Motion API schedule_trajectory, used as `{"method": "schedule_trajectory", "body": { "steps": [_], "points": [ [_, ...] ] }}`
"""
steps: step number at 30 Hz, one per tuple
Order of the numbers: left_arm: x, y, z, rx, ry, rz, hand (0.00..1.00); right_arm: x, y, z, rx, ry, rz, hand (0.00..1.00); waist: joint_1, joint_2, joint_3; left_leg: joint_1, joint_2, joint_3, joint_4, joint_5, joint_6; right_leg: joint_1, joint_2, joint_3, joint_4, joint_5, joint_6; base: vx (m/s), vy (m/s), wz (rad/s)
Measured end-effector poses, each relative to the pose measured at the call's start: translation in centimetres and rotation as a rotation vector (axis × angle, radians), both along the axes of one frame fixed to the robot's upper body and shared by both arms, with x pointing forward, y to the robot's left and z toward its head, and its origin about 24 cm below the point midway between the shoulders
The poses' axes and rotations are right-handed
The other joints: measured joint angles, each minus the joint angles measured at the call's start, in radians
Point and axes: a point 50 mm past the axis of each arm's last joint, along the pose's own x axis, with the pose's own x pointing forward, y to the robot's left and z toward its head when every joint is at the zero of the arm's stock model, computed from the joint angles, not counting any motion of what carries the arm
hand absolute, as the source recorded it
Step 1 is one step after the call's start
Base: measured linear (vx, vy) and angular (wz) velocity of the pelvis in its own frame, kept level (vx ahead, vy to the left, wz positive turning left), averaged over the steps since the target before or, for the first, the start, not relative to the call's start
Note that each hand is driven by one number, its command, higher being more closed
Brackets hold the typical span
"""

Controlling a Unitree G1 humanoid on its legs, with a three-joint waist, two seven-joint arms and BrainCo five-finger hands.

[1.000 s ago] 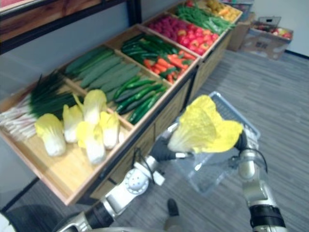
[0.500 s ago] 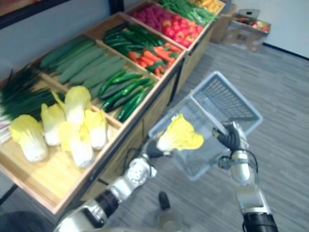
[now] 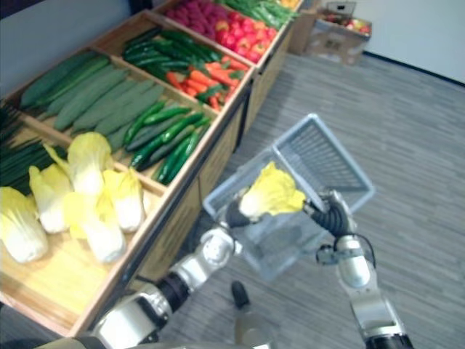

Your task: Pick vegetable in the basket

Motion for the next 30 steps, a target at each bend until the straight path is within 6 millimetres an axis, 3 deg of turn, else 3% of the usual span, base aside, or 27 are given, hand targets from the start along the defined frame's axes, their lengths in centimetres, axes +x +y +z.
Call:
{"method": "schedule_trajectory", "body": {
  "steps": [8,17,21,25,26,30],
  "points": [
    [-1.3,-3.3,2.9,-0.051,-0.114,-0.164,0.00,-0.6,0.2,-0.7,0.013,0.046,0.030,1.00,-0.004,0.000,0.000,-0.014,-0.001,-0.027,0.003,0.000,0.001,0.002,-0.009,-0.023,0.001,0.000,0.000,-0.03,-0.077,0.08],
    [-1.8,-3.8,2.8,-0.028,-0.112,-0.227,0.00,-1.1,-0.4,-0.9,0.013,0.056,0.007,1.00,-0.002,0.000,0.000,-0.017,0.003,-0.056,0.016,-0.001,0.002,0.022,-0.018,-0.045,0.000,0.000,0.000,-0.05,-0.077,0.08],
    [-2.4,-4.6,4.5,-0.064,-0.143,-0.316,0.00,-2.0,-1.4,-1.1,0.015,0.058,-0.040,1.00,0.019,0.001,-0.001,-0.035,-0.001,-0.092,0.018,0.001,0.005,0.023,-0.025,-0.072,0.000,0.000,0.000,-0.05,-0.078,0.20],
    [-3.1,-3.2,4.6,-0.067,-0.133,-0.394,0.00,-2.5,-1.8,-1.4,0.008,0.073,-0.051,1.00,0.029,0.006,-0.003,-0.037,-0.001,-0.116,0.018,0.005,0.011,0.038,-0.036,-0.095,-0.002,-0.001,0.000,-0.04,-0.057,0.21],
    [-3.7,-2.6,5.0,-0.083,-0.137,-0.459,0.00,-3.1,-2.4,-2.1,0.018,0.105,-0.080,1.00,0.047,0.010,-0.006,-0.052,-0.005,-0.136,0.019,0.008,0.016,0.040,-0.039,-0.111,-0.002,-0.001,0.000,-0.04,-0.058,0.25],
    [-5.0,-1.0,6.0,-0.155,-0.154,-0.544,0.00,-3.9,-3.5,-4.1,0.012,0.204,-0.117,1.00,0.062,0.016,-0.009,-0.053,-0.009,-0.163,0.020,0.012,0.021,0.052,-0.048,-0.135,-0.003,-0.002,0.002,-0.03,-0.042,0.24]
  ]
}}
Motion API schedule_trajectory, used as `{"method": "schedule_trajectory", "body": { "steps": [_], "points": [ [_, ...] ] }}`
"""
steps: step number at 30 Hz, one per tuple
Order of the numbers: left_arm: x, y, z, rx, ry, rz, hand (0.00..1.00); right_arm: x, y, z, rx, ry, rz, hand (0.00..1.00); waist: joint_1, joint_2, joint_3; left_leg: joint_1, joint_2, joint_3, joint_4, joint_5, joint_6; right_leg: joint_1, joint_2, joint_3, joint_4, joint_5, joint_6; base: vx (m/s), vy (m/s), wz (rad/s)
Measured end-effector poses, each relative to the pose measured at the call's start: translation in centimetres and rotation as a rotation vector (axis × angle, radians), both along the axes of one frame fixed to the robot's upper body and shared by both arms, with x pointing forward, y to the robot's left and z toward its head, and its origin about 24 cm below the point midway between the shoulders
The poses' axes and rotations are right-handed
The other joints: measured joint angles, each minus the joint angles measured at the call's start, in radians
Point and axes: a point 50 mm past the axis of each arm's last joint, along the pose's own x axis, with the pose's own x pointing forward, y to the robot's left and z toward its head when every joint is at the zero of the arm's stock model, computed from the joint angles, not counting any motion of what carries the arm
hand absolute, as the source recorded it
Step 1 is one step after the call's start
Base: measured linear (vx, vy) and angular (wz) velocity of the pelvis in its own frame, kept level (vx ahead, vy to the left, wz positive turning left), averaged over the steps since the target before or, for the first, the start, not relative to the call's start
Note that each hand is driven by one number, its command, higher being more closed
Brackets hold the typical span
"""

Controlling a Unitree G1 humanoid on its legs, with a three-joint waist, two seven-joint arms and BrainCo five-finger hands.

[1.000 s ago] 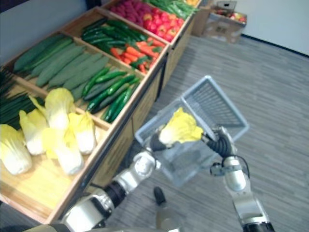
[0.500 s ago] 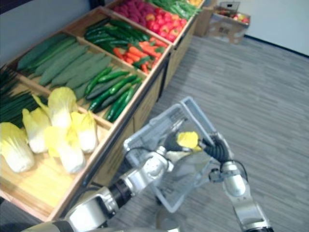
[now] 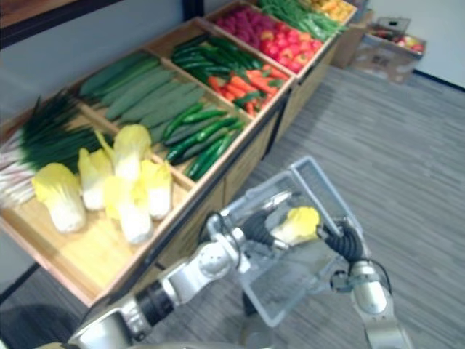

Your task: Pick vegetable in the basket

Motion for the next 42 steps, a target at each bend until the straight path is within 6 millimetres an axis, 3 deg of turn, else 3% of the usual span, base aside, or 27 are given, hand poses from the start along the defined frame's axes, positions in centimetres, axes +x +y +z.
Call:
{"method": "schedule_trajectory", "body": {
  "steps": [2,5,12,16,19,21,22,24,25,26,27,29,30,31,33,34,36,37,38,39,40,41,42],
  "points": [
    [-1.2,0.5,1.6,-0.085,-0.035,-0.057,0.00,-0.5,-0.6,-1.5,-0.023,0.085,-0.012,1.00,0.019,0.007,-0.006,-0.001,-0.003,-0.005,-0.001,0.000,0.000,0.005,-0.003,-0.006,0.000,0.000,0.000,-0.03,-0.027,0.10],
    [-2.4,1.4,2.8,-0.190,-0.038,-0.099,0.00,-1.9,-1.7,-3.6,-0.051,0.202,-0.054,1.00,0.023,0.025,-0.021,-0.014,-0.009,-0.026,-0.003,0.003,0.004,0.006,-0.010,-0.029,0.000,0.000,0.000,-0.03,-0.031,0.16],
    [-4.0,3.1,3.3,-0.318,0.020,-0.070,0.00,-4.1,-3.1,-7.1,-0.056,0.366,-0.167,1.00,0.040,0.033,-0.049,-0.015,-0.011,-0.055,-0.004,0.008,0.012,0.028,-0.024,-0.057,-0.004,-0.003,0.003,-0.03,-0.037,0.13],
    [-4.0,4.8,2.6,-0.371,0.069,0.050,0.00,-5.5,-3.5,-9.4,-0.032,0.438,-0.283,1.00,0.048,0.031,-0.069,-0.020,-0.014,-0.090,-0.007,0.015,0.016,0.043,-0.033,-0.088,0.001,-0.014,0.004,-0.04,-0.041,0.24],
    [-3.1,9.0,0.8,-0.366,0.085,0.324,0.00,-6.8,-3.5,-10.8,-0.019,0.479,-0.373,1.00,0.053,0.038,-0.076,-0.030,-0.017,-0.114,-0.006,0.025,0.017,0.050,-0.037,-0.114,0.004,-0.019,0.003,-0.03,-0.033,0.25],
    [-2.2,13.5,-2.0,-0.263,0.075,0.613,0.00,-7.9,-3.4,-11.9,-0.001,0.516,-0.427,1.00,0.064,0.038,-0.076,-0.030,-0.014,-0.134,-0.005,0.033,0.015,0.063,-0.035,-0.134,0.004,-0.021,0.000,-0.03,-0.039,0.19],
    [-2.0,15.5,-3.7,-0.173,0.056,0.749,0.00,-8.5,-3.4,-12.2,0.004,0.530,-0.452,1.00,0.074,0.038,-0.076,-0.030,-0.012,-0.138,-0.003,0.034,0.014,0.070,-0.034,-0.142,0.001,-0.022,-0.002,-0.03,-0.042,0.23],
    [-3.0,22.0,-9.5,0.082,0.154,1.094,0.00,-9.7,-3.5,-13.1,0.019,0.556,-0.525,1.00,0.097,0.037,-0.075,-0.061,0.005,-0.157,0.069,0.006,0.013,0.077,-0.029,-0.157,0.001,-0.026,-0.007,-0.03,-0.030,0.15],
    [-3.7,23.7,-10.9,0.143,0.189,1.185,0.00,-10.0,-3.5,-13.2,0.022,0.562,-0.543,1.00,0.100,0.037,-0.075,-0.078,0.014,-0.163,0.101,-0.010,0.014,0.077,-0.025,-0.160,0.001,-0.027,-0.009,-0.02,-0.021,0.08],
    [-5.1,26.4,-12.6,0.214,0.255,1.327,0.00,-10.3,-3.5,-13.5,0.029,0.567,-0.565,1.00,0.107,0.036,-0.074,-0.096,0.024,-0.172,0.139,-0.030,0.012,0.078,-0.019,-0.163,0.001,-0.027,-0.010,-0.02,-0.014,0.10],
    [-8.4,30.1,-15.5,0.340,0.402,1.530,0.00,-10.9,-3.5,-13.7,0.049,0.572,-0.602,1.00,0.115,0.029,-0.070,-0.103,0.024,-0.201,0.175,-0.047,0.016,0.089,-0.018,-0.164,0.000,-0.027,-0.010,-0.02,0.005,0.13],
    [-12.2,32.8,-17.8,0.444,0.583,1.697,0.00,-11.6,-3.6,-14.0,0.088,0.580,-0.652,1.00,0.131,0.015,-0.065,-0.104,0.008,-0.270,0.194,-0.061,0.019,0.091,-0.022,-0.154,0.002,-0.026,-0.008,-0.02,0.035,-0.06],
    [-15.5,34.2,-19.0,0.515,0.724,1.804,0.00,-11.5,-3.6,-14.1,0.099,0.577,-0.664,1.00,0.147,0.007,-0.065,-0.103,-0.009,-0.344,0.206,-0.086,0.025,0.086,-0.021,-0.137,-0.001,-0.021,0.000,-0.03,0.074,-0.39],
    [-18.8,34.9,-20.0,0.589,0.858,1.863,0.00,-11.4,-3.5,-14.2,0.114,0.575,-0.678,1.00,0.152,-0.002,-0.062,-0.103,-0.018,-0.353,0.214,-0.108,0.030,0.080,-0.026,-0.119,0.000,-0.017,0.006,-0.05,0.088,-0.42],
    [-23.1,34.8,-20.9,0.677,1.040,1.891,0.00,-11.0,-3.6,-14.1,0.124,0.552,-0.682,1.00,0.150,-0.019,-0.062,-0.103,-0.028,-0.324,0.240,-0.133,0.039,0.063,-0.036,-0.094,0.011,-0.019,0.002,-0.08,0.134,-0.44],
    [-24.9,34.5,-21.4,0.705,1.158,1.890,0.00,-10.9,-3.8,-13.8,0.131,0.527,-0.696,1.00,0.149,-0.028,-0.063,-0.109,-0.035,-0.308,0.261,-0.150,0.044,0.043,-0.039,-0.069,0.023,-0.021,0.000,-0.06,0.112,-0.52],
    [-26.8,34.1,-21.8,0.717,1.311,1.892,0.00,-9.8,-4.0,-13.1,0.141,0.467,-0.699,1.00,0.148,-0.049,-0.063,-0.122,-0.048,-0.257,0.279,-0.168,0.052,-0.016,-0.041,-0.003,0.047,-0.020,-0.005,-0.05,0.083,-0.77],
    [-27.2,34.0,-21.9,0.710,1.351,1.885,0.00,-9.2,-4.0,-12.8,0.143,0.447,-0.690,1.00,0.148,-0.057,-0.063,-0.122,-0.051,-0.231,0.279,-0.170,0.055,-0.036,-0.039,0.018,0.053,-0.015,-0.024,-0.06,0.090,-1.12],
    [-27.3,33.4,-22.2,0.684,1.407,1.859,0.00,-8.2,-4.0,-12.3,0.142,0.420,-0.676,1.00,0.142,-0.058,-0.061,-0.126,-0.046,-0.183,0.279,-0.173,0.062,-0.057,-0.023,0.041,0.049,0.001,-0.144,-0.08,0.065,-0.98],
    [-26.6,33.0,-22.5,0.659,1.416,1.813,0.00,-7.4,-3.9,-12.0,0.139,0.406,-0.663,1.00,0.122,-0.058,-0.060,-0.138,-0.044,-0.156,0.276,-0.168,0.081,-0.070,-0.010,0.041,0.026,0.015,-0.300,-0.09,0.080,-0.84],
    [-26.2,32.8,-22.6,0.655,1.405,1.779,0.00,-6.9,-3.8,-11.9,0.138,0.398,-0.653,1.00,0.118,-0.053,-0.054,-0.137,-0.042,-0.141,0.265,-0.159,0.095,-0.068,-0.009,0.019,0.005,-0.003,-0.391,-0.08,0.061,-0.82],
    [-24.0,31.9,-23.0,0.619,1.354,1.702,0.00,-5.7,-3.8,-11.5,0.143,0.377,-0.646,1.00,0.117,-0.020,-0.038,-0.117,-0.004,-0.087,0.236,-0.140,0.102,-0.087,-0.009,-0.105,0.051,-0.147,-0.404,0.06,0.000,-1.11],
    [-20.2,30.4,-23.2,0.589,1.235,1.547,0.00,-3.9,-4.1,-10.5,0.133,0.327,-0.637,1.00,0.116,0.030,0.013,-0.068,0.056,-0.047,0.236,-0.131,0.093,-0.139,0.015,-0.251,0.410,-0.101,-0.277,0.14,0.026,-1.48]
  ]
}}
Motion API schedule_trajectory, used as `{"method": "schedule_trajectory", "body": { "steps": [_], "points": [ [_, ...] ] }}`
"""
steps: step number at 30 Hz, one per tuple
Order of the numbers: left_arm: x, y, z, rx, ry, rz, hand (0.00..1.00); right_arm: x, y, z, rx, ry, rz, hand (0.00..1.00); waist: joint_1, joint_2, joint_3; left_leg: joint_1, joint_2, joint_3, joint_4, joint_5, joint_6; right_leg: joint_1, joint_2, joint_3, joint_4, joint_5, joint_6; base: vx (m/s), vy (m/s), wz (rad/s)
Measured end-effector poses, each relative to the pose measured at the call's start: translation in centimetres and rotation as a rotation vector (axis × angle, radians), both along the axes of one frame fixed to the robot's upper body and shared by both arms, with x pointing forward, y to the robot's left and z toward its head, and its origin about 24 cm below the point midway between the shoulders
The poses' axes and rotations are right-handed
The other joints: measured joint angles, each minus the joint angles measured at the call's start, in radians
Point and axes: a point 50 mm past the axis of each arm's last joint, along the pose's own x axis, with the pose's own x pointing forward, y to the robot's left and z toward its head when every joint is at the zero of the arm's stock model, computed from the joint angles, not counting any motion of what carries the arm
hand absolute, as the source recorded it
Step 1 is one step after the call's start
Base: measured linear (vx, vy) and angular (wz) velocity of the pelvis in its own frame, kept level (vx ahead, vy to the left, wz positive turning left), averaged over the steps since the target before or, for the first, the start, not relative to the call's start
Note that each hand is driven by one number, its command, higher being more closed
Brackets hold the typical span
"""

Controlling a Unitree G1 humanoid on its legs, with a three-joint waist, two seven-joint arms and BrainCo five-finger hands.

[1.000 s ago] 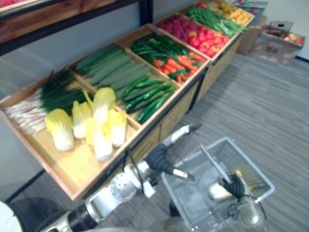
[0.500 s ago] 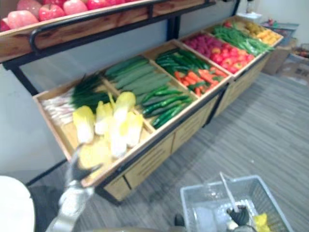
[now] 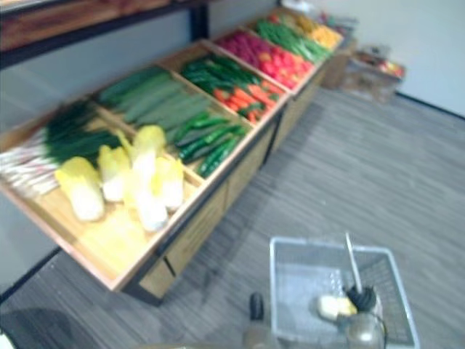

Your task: Pick vegetable in the basket

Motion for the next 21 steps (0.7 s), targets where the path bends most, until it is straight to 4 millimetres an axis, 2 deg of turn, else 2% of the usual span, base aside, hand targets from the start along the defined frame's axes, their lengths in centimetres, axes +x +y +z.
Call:
{"method": "schedule_trajectory", "body": {
  "steps": [1,2,3,4,5,6,7,8,10,12,14,16,21],
  "points": [
    [1.4,0.2,0.4,0.005,-0.056,-0.056,0.00,-0.1,0.4,-0.2,0.003,0.011,0.018,1.00,-0.003,-0.026,-0.010,0.018,-0.016,0.015,0.021,0.005,0.001,0.009,0.000,-0.069,0.034,0.043,0.019,0.16,0.006,-1.53],
    [2.1,-0.2,0.3,-0.018,-0.075,-0.074,0.00,0.4,0.9,-0.2,0.005,0.005,0.045,1.00,0.010,-0.040,-0.004,0.000,-0.017,0.011,0.064,0.014,0.015,0.013,-0.004,-0.082,0.006,0.079,0.032,-0.03,0.004,-1.46],
    [3.4,-1.2,0.2,-0.060,-0.096,-0.123,0.00,1.0,1.7,-0.3,0.019,-0.002,0.068,1.00,0.019,-0.028,-0.007,-0.019,-0.035,-0.033,-0.011,0.025,0.053,0.056,0.017,-0.060,-0.145,0.151,0.062,-0.15,-0.017,-1.47],
    [4.7,-2.4,0.1,-0.108,-0.139,-0.161,0.00,1.5,2.0,-0.1,0.023,-0.019,0.079,1.00,0.013,-0.022,0.001,0.006,-0.040,-0.004,-0.115,0.080,0.035,0.031,-0.008,-0.110,-0.018,0.039,0.067,-0.13,-0.020,-1.05],
    [5.3,-2.7,0.2,-0.123,-0.155,-0.177,0.00,1.3,2.3,-0.3,0.033,-0.015,0.078,1.00,0.007,-0.030,0.002,0.007,-0.053,0.007,-0.128,0.093,0.035,0.024,-0.039,-0.128,0.064,-0.032,0.084,-0.01,-0.016,-0.68],
    [5.9,-2.9,0.3,-0.141,-0.178,-0.193,0.00,0.9,2.3,-0.6,0.037,-0.001,0.073,1.00,0.011,-0.018,0.007,0.018,-0.054,0.030,-0.139,0.097,0.030,0.035,-0.064,-0.154,0.144,-0.100,0.099,0.10,-0.056,-0.61],
    [6.1,-3.2,0.3,-0.165,-0.183,-0.210,0.00,0.8,2.6,-0.8,0.048,0.003,0.073,1.00,0.012,-0.029,0.006,0.031,-0.052,0.068,-0.136,0.101,0.027,0.080,-0.088,-0.177,0.134,-0.105,0.112,0.08,-0.088,-0.99],
    [5.8,-3.3,0.2,-0.188,-0.178,-0.205,0.00,1.1,3.0,-0.8,0.060,-0.005,0.080,1.00,0.025,-0.038,0.004,0.036,-0.051,0.109,-0.137,0.108,0.019,0.112,-0.072,-0.179,0.039,-0.104,0.153,0.06,-0.095,-1.06],
    [6.0,-4.1,0.0,-0.216,-0.177,-0.226,0.00,1.1,3.1,-0.8,0.065,-0.003,0.088,1.00,0.034,-0.034,0.005,0.038,-0.052,0.158,-0.158,0.131,0.005,0.131,-0.042,-0.174,-0.078,-0.101,0.159,0.02,-0.158,-0.87],
    [5.9,-4.7,-0.1,-0.243,-0.166,-0.252,0.00,0.6,3.2,-1.2,0.073,0.024,0.097,1.00,0.035,-0.022,0.007,0.042,-0.049,0.200,-0.175,0.144,-0.018,0.162,-0.007,-0.146,-0.203,-0.085,0.183,0.01,-0.190,-0.68],
    [5.6,-4.9,-0.3,-0.249,-0.150,-0.250,0.00,-0.3,3.5,-1.7,0.085,0.059,0.103,1.00,0.034,-0.011,0.007,0.063,-0.040,0.225,-0.181,0.160,-0.039,0.199,0.019,-0.124,-0.278,-0.068,0.190,-0.01,-0.184,-0.52],
    [5.5,-5.2,-0.5,-0.258,-0.142,-0.250,0.00,-1.5,3.4,-2.2,0.090,0.092,0.091,1.00,0.030,-0.005,0.006,0.095,-0.033,0.243,-0.190,0.189,-0.056,0.243,0.041,-0.104,-0.327,-0.051,0.179,-0.04,-0.170,-0.37],
    [6.0,-5.1,-0.3,-0.248,-0.153,-0.246,0.00,-2.5,3.6,-2.6,0.099,0.112,0.084,1.00,0.014,0.012,0.007,0.088,0.020,0.235,-0.149,0.203,-0.075,0.250,0.082,-0.103,-0.339,-0.047,0.169,-0.07,-0.120,-0.08]
  ]
}}
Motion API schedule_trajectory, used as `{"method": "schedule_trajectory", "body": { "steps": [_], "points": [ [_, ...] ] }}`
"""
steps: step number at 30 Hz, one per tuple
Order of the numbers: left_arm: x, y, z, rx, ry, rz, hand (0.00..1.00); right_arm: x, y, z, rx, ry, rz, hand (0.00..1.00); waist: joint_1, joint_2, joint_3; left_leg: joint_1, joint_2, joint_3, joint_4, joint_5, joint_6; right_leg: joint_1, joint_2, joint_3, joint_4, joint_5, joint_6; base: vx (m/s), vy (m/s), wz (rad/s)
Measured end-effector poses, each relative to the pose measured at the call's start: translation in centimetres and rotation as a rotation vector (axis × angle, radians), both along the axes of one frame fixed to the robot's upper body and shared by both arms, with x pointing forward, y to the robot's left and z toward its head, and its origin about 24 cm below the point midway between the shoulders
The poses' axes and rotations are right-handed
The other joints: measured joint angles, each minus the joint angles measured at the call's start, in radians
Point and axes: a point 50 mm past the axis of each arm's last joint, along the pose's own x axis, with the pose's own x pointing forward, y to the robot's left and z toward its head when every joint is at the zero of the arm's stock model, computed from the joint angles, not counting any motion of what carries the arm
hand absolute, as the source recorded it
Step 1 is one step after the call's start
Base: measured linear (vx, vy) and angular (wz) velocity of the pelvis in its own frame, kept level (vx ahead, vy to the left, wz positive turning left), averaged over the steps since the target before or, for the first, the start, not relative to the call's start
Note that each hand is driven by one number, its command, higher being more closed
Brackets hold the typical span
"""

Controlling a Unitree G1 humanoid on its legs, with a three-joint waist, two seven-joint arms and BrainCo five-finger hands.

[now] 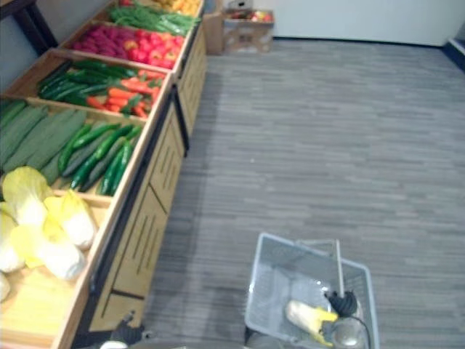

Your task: Pick vegetable in the basket

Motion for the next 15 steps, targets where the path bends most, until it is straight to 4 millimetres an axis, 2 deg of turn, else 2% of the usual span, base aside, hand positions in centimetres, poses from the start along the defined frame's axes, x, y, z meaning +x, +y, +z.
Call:
{"method": "schedule_trajectory", "body": {
  "steps": [1,2,4,5,6,7,8,9,11,12,13,15],
  "points": [
    [0.2,0.0,0.0,0.002,-0.005,0.000,0.00,0.0,0.1,0.0,0.003,-0.003,0.000,1.00,-0.005,0.000,0.006,-0.010,0.018,-0.004,0.029,0.000,0.000,0.002,0.008,-0.012,0.005,-0.005,-0.007,-0.08,-0.098,0.19],
    [0.5,0.0,0.1,0.003,-0.013,-0.002,0.00,0.0,0.2,0.0,0.004,-0.009,0.001,1.00,-0.007,-0.006,0.019,-0.029,0.041,-0.022,0.089,0.000,0.000,0.007,0.010,-0.023,0.023,-0.019,-0.032,-0.07,-0.091,0.19],
    [1.0,0.2,0.3,0.013,-0.029,-0.005,0.00,0.0,0.2,0.0,0.004,-0.017,-0.003,1.00,-0.001,-0.012,0.046,-0.055,0.082,-0.029,0.223,0.000,0.001,0.025,0.012,-0.021,0.052,-0.045,-0.050,-0.10,-0.086,0.03],
    [1.0,0.3,0.4,0.028,-0.031,-0.005,0.00,0.2,0.1,0.3,-0.005,-0.031,0.000,1.00,0.005,-0.009,0.063,-0.082,0.113,-0.064,0.337,0.017,0.027,0.031,0.014,-0.005,0.075,-0.075,-0.052,-0.14,-0.086,-0.28],
    [0.8,0.2,0.3,0.032,-0.028,-0.001,0.00,0.4,-0.1,0.6,-0.017,-0.042,0.005,1.00,0.018,-0.013,0.070,-0.114,0.118,-0.127,0.413,0.041,0.063,0.027,0.013,0.015,0.094,-0.093,-0.061,-0.12,-0.089,-0.60],
    [0.3,0.2,0.2,0.036,-0.018,0.002,0.00,0.7,-0.4,0.9,-0.037,-0.049,0.025,1.00,0.028,-0.005,0.072,-0.153,0.102,-0.231,0.490,0.095,0.102,0.028,0.013,0.050,0.096,-0.094,-0.062,-0.05,-0.065,-0.91],
    [0.0,0.1,0.2,0.032,-0.023,0.031,0.00,1.5,-0.5,1.3,-0.052,-0.059,0.059,1.00,0.039,-0.002,0.070,-0.208,0.076,-0.318,0.545,0.167,0.104,0.030,0.012,0.086,0.071,-0.094,-0.061,0.01,-0.067,-0.89],
    [-0.2,0.1,0.1,0.032,-0.018,0.039,0.00,1.8,-0.6,1.4,-0.058,-0.066,0.063,1.00,0.044,-0.001,0.070,-0.230,0.062,-0.345,0.570,0.182,0.104,0.029,0.009,0.100,0.057,-0.093,-0.061,0.06,-0.027,-0.84],
    [-0.4,0.2,0.1,0.031,-0.020,0.062,0.00,2.2,-0.9,1.8,-0.069,-0.077,0.061,1.00,0.053,0.003,0.074,-0.299,0.015,-0.402,0.664,0.129,0.091,0.022,0.004,0.134,0.043,-0.091,-0.063,0.09,0.006,-0.49],
    [-0.5,0.1,0.1,0.027,-0.018,0.068,0.00,2.1,-1.2,1.8,-0.075,-0.074,0.060,1.00,0.055,0.007,0.082,-0.324,-0.026,-0.431,0.707,0.056,0.089,0.030,0.005,0.155,0.045,-0.084,-0.073,0.10,0.041,-0.30],
    [-0.9,0.0,0.0,0.024,-0.010,0.071,0.00,2.0,-1.3,1.8,-0.078,-0.067,0.056,1.00,0.062,0.010,0.083,-0.342,-0.069,-0.445,0.707,0.000,0.084,0.031,0.005,0.181,0.055,-0.082,-0.077,0.08,0.054,-0.36],
    [-1.2,-0.3,-0.1,0.017,-0.005,0.074,0.00,2.1,-1.4,1.8,-0.080,-0.066,0.049,1.00,0.090,0.019,0.088,-0.360,-0.111,-0.447,0.622,-0.037,0.082,0.031,0.006,0.214,0.058,-0.082,-0.077,0.12,0.103,-0.60]
  ]
}}
